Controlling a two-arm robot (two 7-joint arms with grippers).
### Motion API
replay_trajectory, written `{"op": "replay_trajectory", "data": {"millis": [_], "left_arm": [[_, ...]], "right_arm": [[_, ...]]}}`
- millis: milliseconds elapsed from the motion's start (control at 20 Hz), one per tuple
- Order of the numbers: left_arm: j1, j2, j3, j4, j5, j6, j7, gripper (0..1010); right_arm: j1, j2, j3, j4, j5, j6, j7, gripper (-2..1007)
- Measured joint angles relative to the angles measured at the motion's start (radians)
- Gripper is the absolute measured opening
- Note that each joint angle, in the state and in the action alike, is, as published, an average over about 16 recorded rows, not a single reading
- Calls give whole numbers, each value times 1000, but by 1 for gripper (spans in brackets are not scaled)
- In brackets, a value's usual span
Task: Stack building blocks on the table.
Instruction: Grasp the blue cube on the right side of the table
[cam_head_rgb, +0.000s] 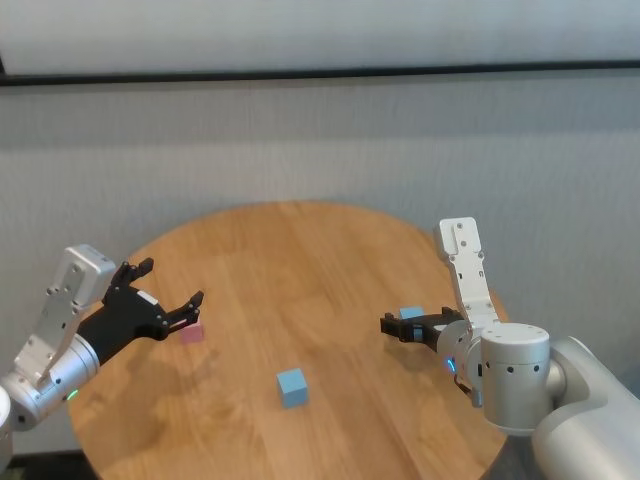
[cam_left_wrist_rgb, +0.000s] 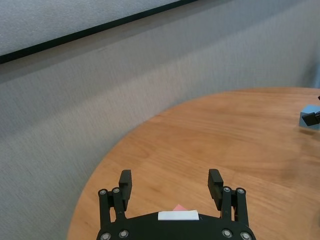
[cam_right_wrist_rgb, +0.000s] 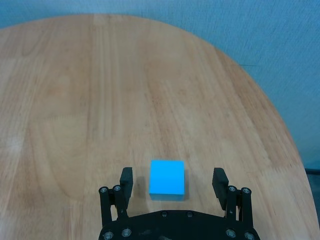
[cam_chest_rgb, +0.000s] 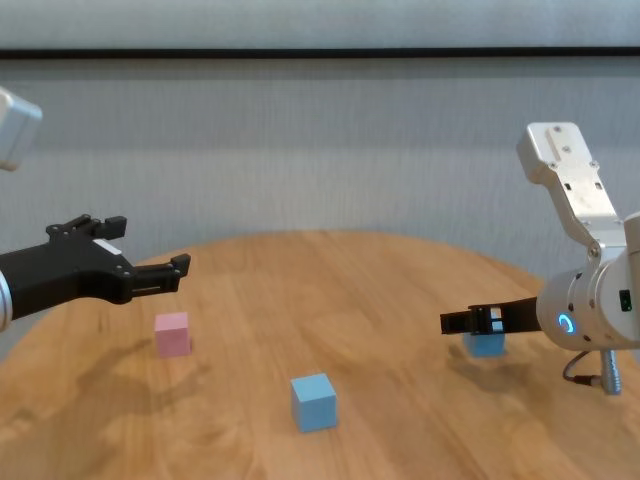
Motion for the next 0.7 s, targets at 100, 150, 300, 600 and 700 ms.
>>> {"op": "replay_trajectory", "data": {"millis": [100, 150, 300, 600, 700], "left_arm": [[0, 0, 0, 0, 0, 0, 0, 1000], [0, 0, 0, 0, 0, 0, 0, 1000], [0, 0, 0, 0, 0, 0, 0, 1000], [0, 0, 0, 0, 0, 0, 0, 1000], [0, 0, 0, 0, 0, 0, 0, 1000]], "right_arm": [[0, 0, 0, 0, 0, -1, 0, 1005], [0, 0, 0, -1, 0, -1, 0, 1005], [-1, 1, 0, -3, 1, 1, -2, 1005], [-2, 2, -1, -6, 1, 5, -4, 1005], [-3, 2, -1, -6, 1, 6, -5, 1005]]}}
